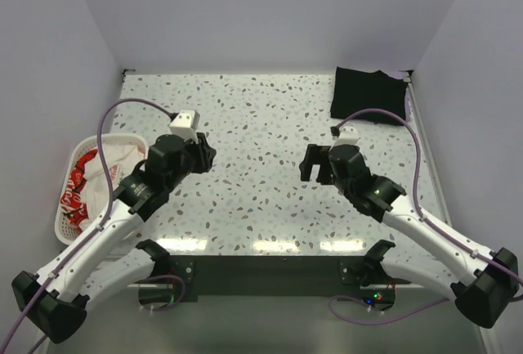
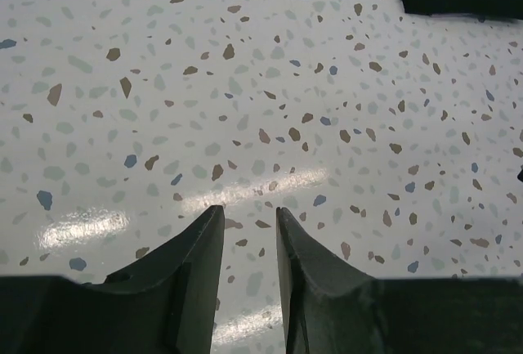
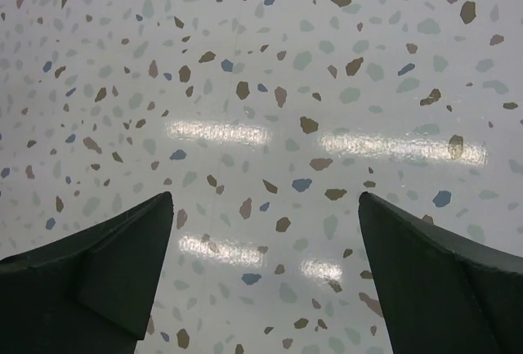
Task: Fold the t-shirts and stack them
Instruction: Grab the tshirt from the pile
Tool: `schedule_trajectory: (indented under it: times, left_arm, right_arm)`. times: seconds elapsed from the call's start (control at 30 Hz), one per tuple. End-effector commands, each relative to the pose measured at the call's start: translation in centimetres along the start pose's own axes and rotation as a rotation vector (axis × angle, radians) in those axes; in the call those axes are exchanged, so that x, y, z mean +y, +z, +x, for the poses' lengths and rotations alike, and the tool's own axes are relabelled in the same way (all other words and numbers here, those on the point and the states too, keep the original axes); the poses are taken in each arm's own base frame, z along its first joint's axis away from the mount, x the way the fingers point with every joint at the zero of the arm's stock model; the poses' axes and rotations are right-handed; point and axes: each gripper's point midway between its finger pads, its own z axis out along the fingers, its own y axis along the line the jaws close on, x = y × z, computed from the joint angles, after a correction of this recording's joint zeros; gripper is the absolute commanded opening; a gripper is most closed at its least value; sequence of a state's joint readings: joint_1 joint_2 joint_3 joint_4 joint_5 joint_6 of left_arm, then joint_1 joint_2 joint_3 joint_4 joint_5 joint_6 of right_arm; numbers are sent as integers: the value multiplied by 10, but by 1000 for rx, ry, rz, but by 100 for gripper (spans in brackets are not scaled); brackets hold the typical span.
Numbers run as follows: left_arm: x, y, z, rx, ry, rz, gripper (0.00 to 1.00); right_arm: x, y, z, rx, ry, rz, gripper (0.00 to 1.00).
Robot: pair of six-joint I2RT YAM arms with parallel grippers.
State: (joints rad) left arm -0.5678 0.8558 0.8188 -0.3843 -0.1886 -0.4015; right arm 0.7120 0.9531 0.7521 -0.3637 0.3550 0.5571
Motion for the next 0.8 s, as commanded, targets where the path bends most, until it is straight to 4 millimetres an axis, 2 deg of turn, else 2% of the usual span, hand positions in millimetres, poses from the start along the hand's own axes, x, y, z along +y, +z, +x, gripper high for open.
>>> schedule_trajectory:
  times: [0.0,0.2,0.23,0.27,0.3,0.33,0.37,0.4,0.43,0.47,0.53,0.57,0.63,0.67,0.73,0.77]
  left_arm:
    - [4,4,-7,-29,-18,-28,37]
    - [14,7,-11,-14,-71,-120,42]
    - [21,8,-15,-23,-95,-171,43]
    - [29,12,-6,21,-93,-223,46]
    - [30,11,-16,11,-104,-251,46]
    - [41,10,-22,-8,-133,-330,47]
    - [57,10,-13,42,-130,-421,51]
    - [65,7,-25,22,-150,-472,53]
    - [78,6,-29,10,-178,-545,55]
    - [105,3,-24,46,-203,-640,59]
    - [129,-2,-30,46,-281,-710,63]
    - [157,-10,-30,40,-340,-788,68]
    - [180,-17,-23,45,-402,-833,72]
    - [203,-26,-23,19,-452,-891,76]
    - [226,-34,-10,29,-502,-944,78]
    - [246,-42,-7,11,-545,-1000,79]
  right_arm:
    - [-8,-8,-12,-40,-14,38,99]
    - [-13,-14,-12,-39,-42,46,99]
    - [-14,-14,-11,-35,-53,46,99]
    - [-15,-13,-10,-26,-62,50,99]
    - [-14,-13,-9,-21,-64,50,99]
    - [-12,-13,-6,-6,-68,41,99]
    - [-10,-12,-5,7,-67,34,99]
    - [-8,-11,-3,16,-66,25,99]
    - [-5,-10,0,30,-66,8,99]
    - [-4,-9,3,37,-62,0,99]
    - [-4,-6,9,52,-64,-3,99]
    - [-3,-4,12,58,-66,-13,99]
    - [-1,-3,14,70,-70,-22,99]
    - [1,-3,15,74,-69,-30,99]
    - [2,-2,17,81,-70,-35,99]
    - [3,-2,17,84,-69,-40,99]
